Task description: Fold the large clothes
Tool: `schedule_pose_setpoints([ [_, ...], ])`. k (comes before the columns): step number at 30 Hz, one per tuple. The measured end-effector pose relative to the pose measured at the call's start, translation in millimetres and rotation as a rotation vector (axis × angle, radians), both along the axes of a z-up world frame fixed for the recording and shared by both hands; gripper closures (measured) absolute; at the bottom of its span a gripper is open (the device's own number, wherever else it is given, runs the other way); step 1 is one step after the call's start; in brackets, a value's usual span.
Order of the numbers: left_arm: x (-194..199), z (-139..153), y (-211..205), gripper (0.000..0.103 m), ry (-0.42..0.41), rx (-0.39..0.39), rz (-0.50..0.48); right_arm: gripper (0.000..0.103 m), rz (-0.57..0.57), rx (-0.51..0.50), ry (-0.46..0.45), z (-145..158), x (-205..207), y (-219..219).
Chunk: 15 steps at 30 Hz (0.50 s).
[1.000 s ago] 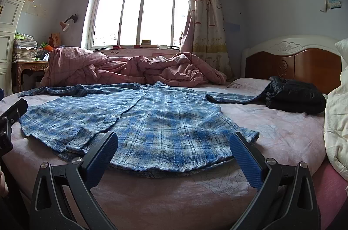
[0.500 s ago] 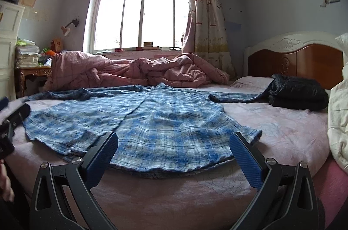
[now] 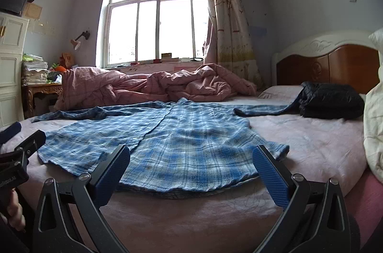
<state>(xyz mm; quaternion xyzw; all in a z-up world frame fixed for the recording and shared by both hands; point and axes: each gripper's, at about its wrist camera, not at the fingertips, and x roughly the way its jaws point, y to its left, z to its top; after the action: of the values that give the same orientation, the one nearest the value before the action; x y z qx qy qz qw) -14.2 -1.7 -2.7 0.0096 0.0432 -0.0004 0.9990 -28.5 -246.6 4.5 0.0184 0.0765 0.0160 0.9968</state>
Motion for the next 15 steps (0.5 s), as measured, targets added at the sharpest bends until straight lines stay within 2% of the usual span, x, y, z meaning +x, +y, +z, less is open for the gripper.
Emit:
schedule_pose_setpoints([
  [3,7.1,-4.7,2.1,0.000,0.053,-0.005,-0.005,0.000,0.042,0.027,0.035,-3.2,2.8,-1.3],
  [7,18.1,-9.7,6.0,0.000,0.119,-0.049,0.010,0.000,0.101,0.055,0.089,-10.4,8.5,2.4],
  [8,20.4,-10.4,7.7,0.000,0.129,-0.062,0.007,0.001,0.115,0.067,0.104,-12.4,10.8,3.2],
  [9,21.5,-11.1,9.3,0.003,0.139,-0.073,-0.002,0.007,0.123,0.077,0.116,-14.3,12.1,4.2],
  [11,22.0,-13.0,11.5,0.009,0.155,-0.077,-0.002,0.015,0.137,0.107,0.152,-19.6,16.7,4.9],
  [13,23.2,-17.5,12.0,0.023,0.183,-0.079,-0.011,0.017,0.155,0.146,0.194,-25.5,23.3,2.4],
  [15,24.7,-23.4,13.7,0.033,0.218,-0.100,-0.010,0.030,0.167,0.184,0.225,-31.1,27.7,-0.6],
])
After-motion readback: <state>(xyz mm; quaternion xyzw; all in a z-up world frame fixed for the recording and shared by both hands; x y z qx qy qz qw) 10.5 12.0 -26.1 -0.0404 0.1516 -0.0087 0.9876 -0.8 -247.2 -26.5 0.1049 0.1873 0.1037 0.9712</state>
